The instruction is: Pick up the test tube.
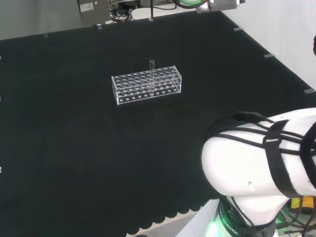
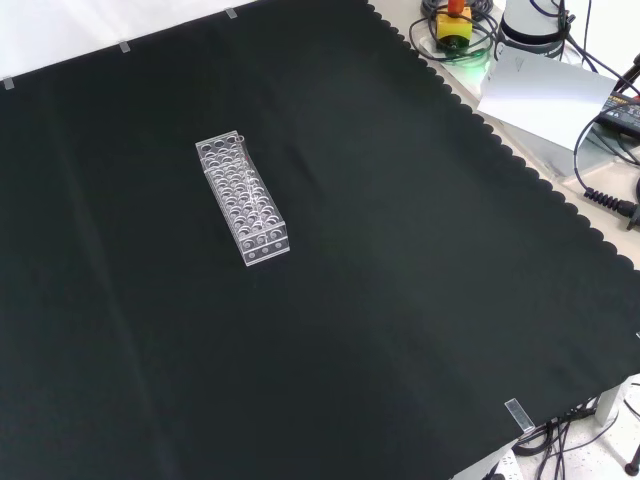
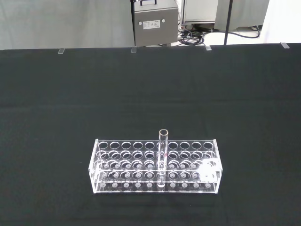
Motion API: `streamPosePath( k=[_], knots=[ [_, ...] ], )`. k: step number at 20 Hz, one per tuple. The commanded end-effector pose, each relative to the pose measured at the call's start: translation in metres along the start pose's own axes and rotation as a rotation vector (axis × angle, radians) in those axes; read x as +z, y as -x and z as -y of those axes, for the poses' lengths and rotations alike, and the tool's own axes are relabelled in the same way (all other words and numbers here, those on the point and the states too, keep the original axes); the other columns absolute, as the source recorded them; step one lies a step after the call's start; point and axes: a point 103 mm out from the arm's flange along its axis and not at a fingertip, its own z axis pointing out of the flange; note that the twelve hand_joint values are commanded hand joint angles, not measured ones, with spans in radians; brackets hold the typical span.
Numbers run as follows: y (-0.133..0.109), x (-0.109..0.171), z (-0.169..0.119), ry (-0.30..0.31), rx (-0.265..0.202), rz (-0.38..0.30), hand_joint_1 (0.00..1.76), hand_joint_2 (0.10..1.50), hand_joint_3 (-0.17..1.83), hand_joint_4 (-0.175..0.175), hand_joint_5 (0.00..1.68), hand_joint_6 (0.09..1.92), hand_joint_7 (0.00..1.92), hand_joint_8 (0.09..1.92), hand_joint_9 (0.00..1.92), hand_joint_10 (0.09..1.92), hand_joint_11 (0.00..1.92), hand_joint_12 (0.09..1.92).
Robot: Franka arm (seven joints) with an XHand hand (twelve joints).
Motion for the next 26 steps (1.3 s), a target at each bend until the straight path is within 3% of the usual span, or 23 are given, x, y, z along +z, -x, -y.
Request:
streamPosePath(
  k=[1, 4, 9, 12, 18, 22, 26],
  knots=[
    [0.0, 0.001, 0.0, 0.006, 0.001, 0.004, 0.34, 0.76, 0.51, -0.036, 0.0, 0.09, 0.0, 0.22, 0.0, 0.27, 0.0, 0.68],
    [-0.001, 0.001, -0.002, 0.002, -0.001, 0.006, 0.33, 0.85, 0.34, -0.036, 0.0, 0.09, 0.0, 0.18, 0.0, 0.23, 0.0, 0.61],
    [-0.003, 0.001, -0.011, -0.001, -0.012, -0.006, 0.33, 0.88, 0.29, -0.036, 0.0, 0.09, 0.0, 0.19, 0.0, 0.25, 0.0, 0.61],
    [-0.002, 0.001, -0.024, 0.002, -0.018, -0.01, 0.34, 0.9, 0.24, -0.036, 0.0, 0.09, 0.01, 0.26, 0.0, 0.32, 0.0, 0.75],
    [0.006, 0.007, -0.077, -0.015, 0.011, 0.033, 0.46, 0.9, 0.15, -0.051, 0.08, 0.09, 0.01, 0.63, 0.0, 0.66, 0.0, 1.14],
    [0.012, 0.015, -0.101, -0.042, 0.041, 0.052, 0.51, 0.9, 0.14, -0.064, 0.16, 0.09, 0.1, 0.75, 0.0, 0.85, 0.0, 1.26],
    [0.015, 0.031, -0.126, -0.101, 0.051, 0.082, 0.51, 0.9, 0.15, -0.068, 0.19, 0.09, 0.15, 0.79, 0.02, 0.9, 0.0, 1.3]
  ],
)
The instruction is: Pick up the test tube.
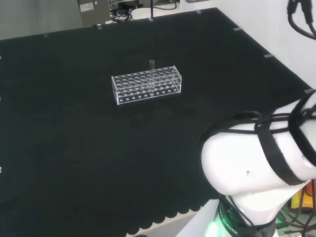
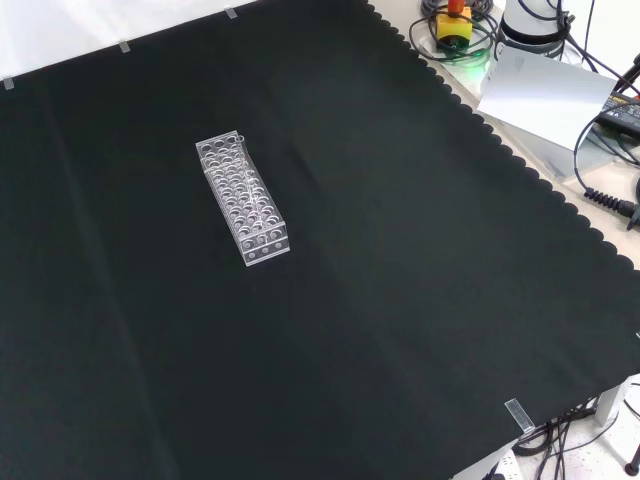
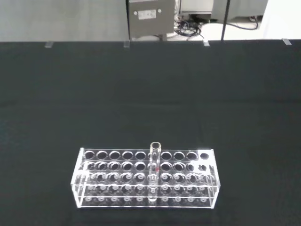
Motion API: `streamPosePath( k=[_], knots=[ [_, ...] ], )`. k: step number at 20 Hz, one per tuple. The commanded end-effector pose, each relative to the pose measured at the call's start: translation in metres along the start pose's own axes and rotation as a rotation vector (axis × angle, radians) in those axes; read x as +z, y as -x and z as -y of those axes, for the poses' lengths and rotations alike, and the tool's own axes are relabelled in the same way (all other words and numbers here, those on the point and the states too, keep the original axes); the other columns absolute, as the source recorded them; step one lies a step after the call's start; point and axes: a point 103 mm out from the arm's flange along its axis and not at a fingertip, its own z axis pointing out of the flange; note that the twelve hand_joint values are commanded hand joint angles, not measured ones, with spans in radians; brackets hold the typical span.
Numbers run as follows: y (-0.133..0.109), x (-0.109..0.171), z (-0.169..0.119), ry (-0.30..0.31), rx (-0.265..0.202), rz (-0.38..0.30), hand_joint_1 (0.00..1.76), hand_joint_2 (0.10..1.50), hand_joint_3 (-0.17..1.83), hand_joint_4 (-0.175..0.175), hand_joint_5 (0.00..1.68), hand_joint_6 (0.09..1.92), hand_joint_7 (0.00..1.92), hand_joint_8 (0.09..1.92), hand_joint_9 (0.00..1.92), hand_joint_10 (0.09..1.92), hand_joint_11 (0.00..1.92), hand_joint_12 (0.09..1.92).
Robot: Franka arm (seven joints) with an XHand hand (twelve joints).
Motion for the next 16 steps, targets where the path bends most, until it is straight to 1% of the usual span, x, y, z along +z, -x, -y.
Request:
streamPosePath(
  k=[1, 8, 11, 16],
  knots=[
    [0.01, 0.019, -0.061, -0.068, 0.04, 0.061, 0.51, 0.9, 0.15, -0.068, 0.19, 0.09, 0.16, 0.8, 0.02, 0.9, 0.0, 1.31],
    [0.004, 0.059, -0.098, -0.169, 0.03, 0.103, 0.52, 0.9, 0.15, -0.069, 0.21, 0.09, 0.2, 0.81, 0.05, 0.91, 0.0, 1.34],
    [0.001, 0.077, -0.113, -0.226, 0.021, 0.122, 0.52, 0.9, 0.15, -0.069, 0.21, 0.09, 0.21, 0.82, 0.06, 0.91, 0.0, 1.34],
    [-0.001, 0.11, -0.131, -0.301, 0.013, 0.148, 0.52, 0.9, 0.16, -0.069, 0.22, 0.09, 0.25, 0.83, 0.08, 0.92, 0.0, 1.35]
  ],
)
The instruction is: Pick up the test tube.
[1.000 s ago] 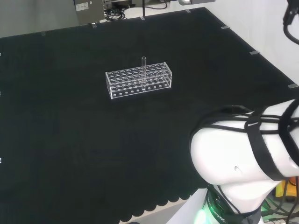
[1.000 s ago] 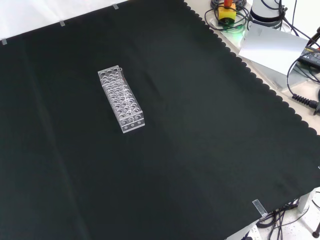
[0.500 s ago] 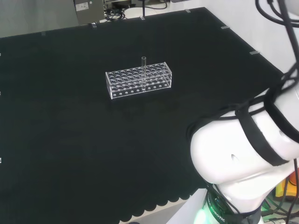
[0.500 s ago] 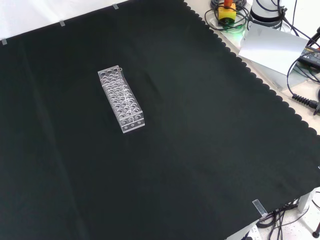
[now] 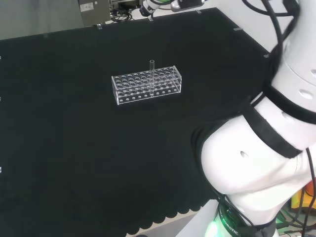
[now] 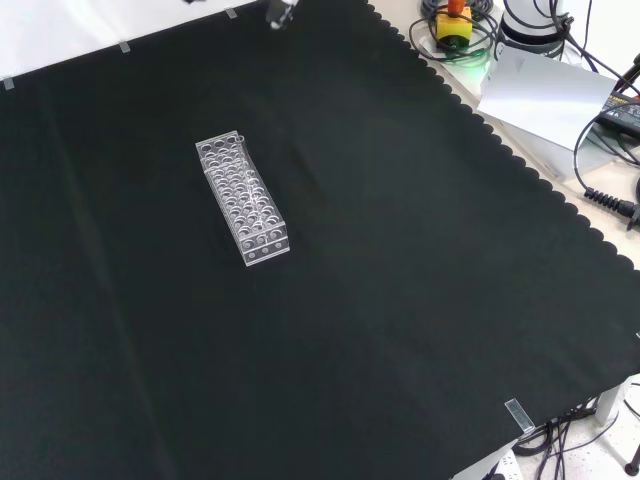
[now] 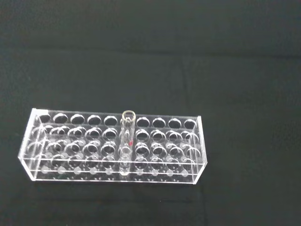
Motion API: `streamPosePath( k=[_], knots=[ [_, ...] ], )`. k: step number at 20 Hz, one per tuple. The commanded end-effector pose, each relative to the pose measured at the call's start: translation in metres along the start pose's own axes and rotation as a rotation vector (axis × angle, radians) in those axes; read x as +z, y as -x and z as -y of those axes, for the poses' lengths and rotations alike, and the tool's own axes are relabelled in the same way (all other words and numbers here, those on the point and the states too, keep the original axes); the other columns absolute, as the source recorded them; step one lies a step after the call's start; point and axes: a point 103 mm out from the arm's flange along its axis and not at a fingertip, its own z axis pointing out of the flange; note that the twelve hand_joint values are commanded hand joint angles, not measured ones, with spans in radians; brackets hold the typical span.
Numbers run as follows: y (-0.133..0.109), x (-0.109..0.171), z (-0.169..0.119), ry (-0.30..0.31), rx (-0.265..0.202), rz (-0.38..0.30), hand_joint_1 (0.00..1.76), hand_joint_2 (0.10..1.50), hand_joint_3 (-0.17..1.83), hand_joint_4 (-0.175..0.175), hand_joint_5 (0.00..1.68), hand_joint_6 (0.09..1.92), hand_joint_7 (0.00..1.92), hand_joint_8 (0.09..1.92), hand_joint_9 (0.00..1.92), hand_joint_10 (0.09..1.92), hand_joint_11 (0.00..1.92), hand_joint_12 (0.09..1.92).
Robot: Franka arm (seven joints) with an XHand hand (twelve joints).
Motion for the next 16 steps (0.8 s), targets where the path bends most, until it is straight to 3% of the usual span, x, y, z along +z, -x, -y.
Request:
streamPosePath(
  k=[1, 6, 16],
  knots=[
    [-0.008, 0.038, -0.041, -0.112, -0.006, 0.064, 0.52, 0.89, 0.16, -0.069, 0.23, 0.09, 0.26, 0.82, 0.09, 0.91, 0.0, 1.36],
    [-0.012, 0.066, -0.055, -0.185, 0.005, 0.075, 0.53, 0.89, 0.17, -0.071, 0.28, 0.09, 0.34, 0.81, 0.2, 0.88, 0.0, 1.39],
    [-0.02, 0.12, -0.072, -0.274, 0.004, 0.108, 0.55, 0.89, 0.18, -0.075, 0.3, 0.09, 0.39, 0.81, 0.25, 0.87, 0.0, 1.42]
  ],
)
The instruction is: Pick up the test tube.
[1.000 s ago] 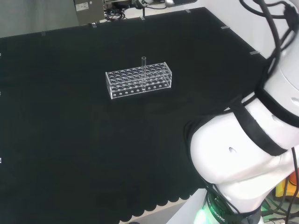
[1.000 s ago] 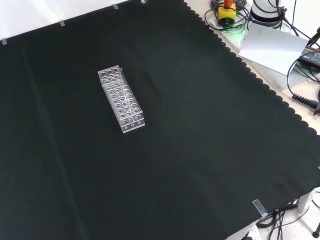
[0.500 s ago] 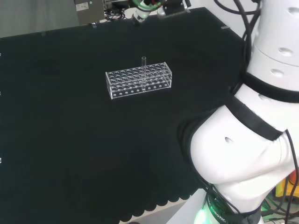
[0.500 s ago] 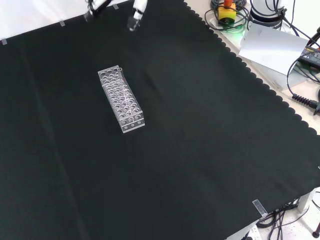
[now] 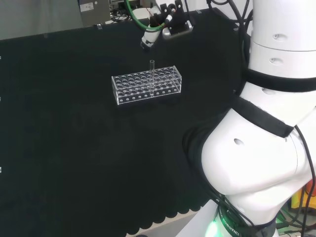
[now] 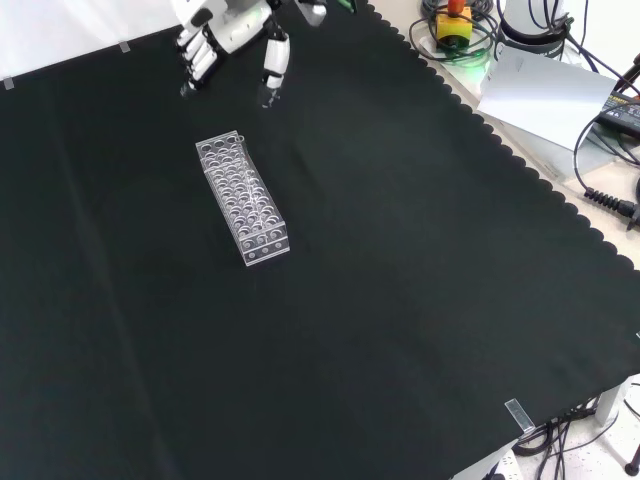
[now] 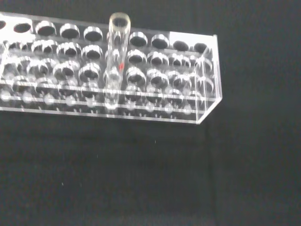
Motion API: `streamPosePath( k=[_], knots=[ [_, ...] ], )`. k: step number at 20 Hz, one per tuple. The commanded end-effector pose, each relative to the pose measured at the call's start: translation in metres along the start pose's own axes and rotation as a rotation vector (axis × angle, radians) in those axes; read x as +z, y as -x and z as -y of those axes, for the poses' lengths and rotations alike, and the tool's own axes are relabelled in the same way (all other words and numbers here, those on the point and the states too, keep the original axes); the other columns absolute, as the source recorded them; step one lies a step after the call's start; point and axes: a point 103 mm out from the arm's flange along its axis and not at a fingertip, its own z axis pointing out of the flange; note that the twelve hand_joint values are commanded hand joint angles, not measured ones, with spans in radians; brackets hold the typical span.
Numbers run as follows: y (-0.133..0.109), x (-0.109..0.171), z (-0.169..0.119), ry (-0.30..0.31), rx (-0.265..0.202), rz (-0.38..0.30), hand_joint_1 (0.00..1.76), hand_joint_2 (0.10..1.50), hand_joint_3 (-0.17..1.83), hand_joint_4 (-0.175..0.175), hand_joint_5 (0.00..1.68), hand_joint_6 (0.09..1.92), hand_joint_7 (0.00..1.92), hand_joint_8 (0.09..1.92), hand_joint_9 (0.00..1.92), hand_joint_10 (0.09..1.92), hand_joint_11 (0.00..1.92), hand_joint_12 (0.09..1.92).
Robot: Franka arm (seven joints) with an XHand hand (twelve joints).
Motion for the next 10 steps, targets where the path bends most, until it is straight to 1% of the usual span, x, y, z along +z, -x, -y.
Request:
streamPosePath(
  k=[1, 5, 10],
  knots=[
    [-0.007, 0.026, -0.017, -0.05, 0.007, 0.023, 0.55, 0.89, 0.18, -0.075, 0.31, 0.09, 0.39, 0.81, 0.25, 0.87, 0.0, 1.42],
    [-0.009, 0.042, -0.029, -0.081, 0.012, 0.039, 0.56, 0.88, 0.19, -0.076, 0.32, 0.09, 0.41, 0.82, 0.26, 0.87, 0.0, 1.42],
    [-0.011, 0.06, -0.043, -0.105, 0.018, 0.049, 0.57, 0.88, 0.19, -0.074, 0.34, 0.09, 0.44, 0.82, 0.28, 0.87, 0.0, 1.44]
  ],
)
